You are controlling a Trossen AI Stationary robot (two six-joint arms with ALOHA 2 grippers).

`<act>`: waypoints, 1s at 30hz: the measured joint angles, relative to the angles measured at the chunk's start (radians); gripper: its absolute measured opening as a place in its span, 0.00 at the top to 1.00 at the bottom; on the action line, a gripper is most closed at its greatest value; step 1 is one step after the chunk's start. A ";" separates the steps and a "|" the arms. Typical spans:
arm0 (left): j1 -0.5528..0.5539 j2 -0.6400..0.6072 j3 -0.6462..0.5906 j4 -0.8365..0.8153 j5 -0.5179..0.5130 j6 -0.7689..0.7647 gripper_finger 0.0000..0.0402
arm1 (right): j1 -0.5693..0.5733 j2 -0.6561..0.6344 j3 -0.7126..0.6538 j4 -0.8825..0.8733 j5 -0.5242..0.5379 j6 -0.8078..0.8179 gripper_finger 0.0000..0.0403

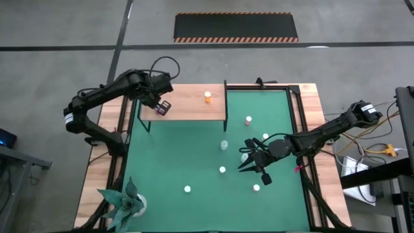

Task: Pick and place medicine bottles onto shelf by color
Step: Put the big pink pill bottle on the shelf

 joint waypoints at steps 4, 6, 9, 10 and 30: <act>0.000 -0.004 -0.006 -0.006 -0.002 0.000 0.98 | 0.000 0.000 0.000 0.001 0.000 0.001 0.89; 0.000 -0.006 -0.004 -0.009 0.001 0.007 0.98 | 0.000 0.000 0.000 0.001 0.000 0.005 0.89; 0.000 -0.006 0.014 -0.010 0.014 0.007 0.98 | 0.000 0.000 0.000 0.001 0.000 0.012 0.89; -0.002 -0.006 0.019 -0.008 0.016 0.007 0.98 | 0.000 0.000 0.000 0.001 0.000 0.013 0.89; -0.043 -0.026 -0.032 0.042 0.056 0.006 0.98 | 0.000 0.000 0.000 0.001 0.025 0.027 0.89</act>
